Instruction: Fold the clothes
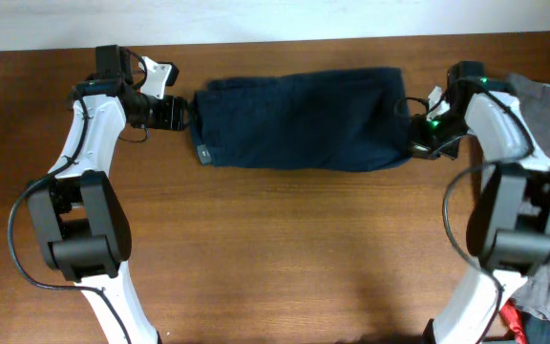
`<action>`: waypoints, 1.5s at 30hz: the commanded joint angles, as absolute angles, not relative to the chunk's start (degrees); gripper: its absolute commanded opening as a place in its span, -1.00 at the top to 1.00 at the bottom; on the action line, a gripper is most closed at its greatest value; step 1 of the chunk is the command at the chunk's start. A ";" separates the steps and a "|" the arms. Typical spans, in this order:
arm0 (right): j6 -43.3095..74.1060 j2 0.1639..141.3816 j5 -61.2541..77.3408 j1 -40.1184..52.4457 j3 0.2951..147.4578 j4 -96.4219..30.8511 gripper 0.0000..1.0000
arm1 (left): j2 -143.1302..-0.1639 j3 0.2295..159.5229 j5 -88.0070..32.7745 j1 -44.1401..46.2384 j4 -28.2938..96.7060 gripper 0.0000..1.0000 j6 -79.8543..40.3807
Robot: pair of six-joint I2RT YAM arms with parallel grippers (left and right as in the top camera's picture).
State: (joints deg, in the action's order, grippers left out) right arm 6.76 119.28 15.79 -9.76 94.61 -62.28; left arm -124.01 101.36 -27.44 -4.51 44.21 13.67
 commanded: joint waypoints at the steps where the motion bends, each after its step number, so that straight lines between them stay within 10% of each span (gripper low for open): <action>1: 4.86 113.23 12.73 -7.38 95.07 -68.73 0.92 | -121.91 101.30 -27.40 -4.56 44.88 -0.25 13.17; 5: 6.52 111.94 10.63 -6.48 95.07 -72.23 -0.47 | -121.91 101.30 -27.38 -4.58 45.89 -0.25 13.17; 6: 7.62 111.94 9.50 -6.83 95.07 -72.16 -0.55 | -121.91 101.30 -27.40 -4.58 46.04 -0.25 13.17; 10: 7.03 112.01 14.04 -8.75 95.07 -68.25 0.26 | -121.89 101.30 -28.99 -4.32 47.16 -0.24 13.17; 14: 2.79 112.33 22.35 -7.73 94.89 -63.31 0.55 | -121.91 101.30 -31.75 -2.61 47.59 0.17 14.44; 18: 6.98 115.42 13.65 -4.75 94.67 -58.83 -0.06 | -121.99 101.30 -31.46 1.93 46.41 0.19 21.74; 31: 9.15 123.17 8.93 -7.57 94.61 -51.59 -0.09 | -127.24 101.30 -24.40 7.14 42.19 -0.06 21.45; 39: 4.49 126.91 15.18 -7.16 93.36 -51.90 0.14 | -130.41 101.30 -24.60 7.14 41.43 -0.06 20.21; 45: 1.98 125.45 17.34 -7.27 94.63 -52.80 0.91 | -130.41 101.30 -24.56 7.14 41.39 -0.06 20.23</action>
State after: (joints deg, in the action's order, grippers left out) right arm 4.05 126.39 15.66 -7.46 93.60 -52.03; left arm -130.02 101.36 -24.62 7.33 41.45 20.58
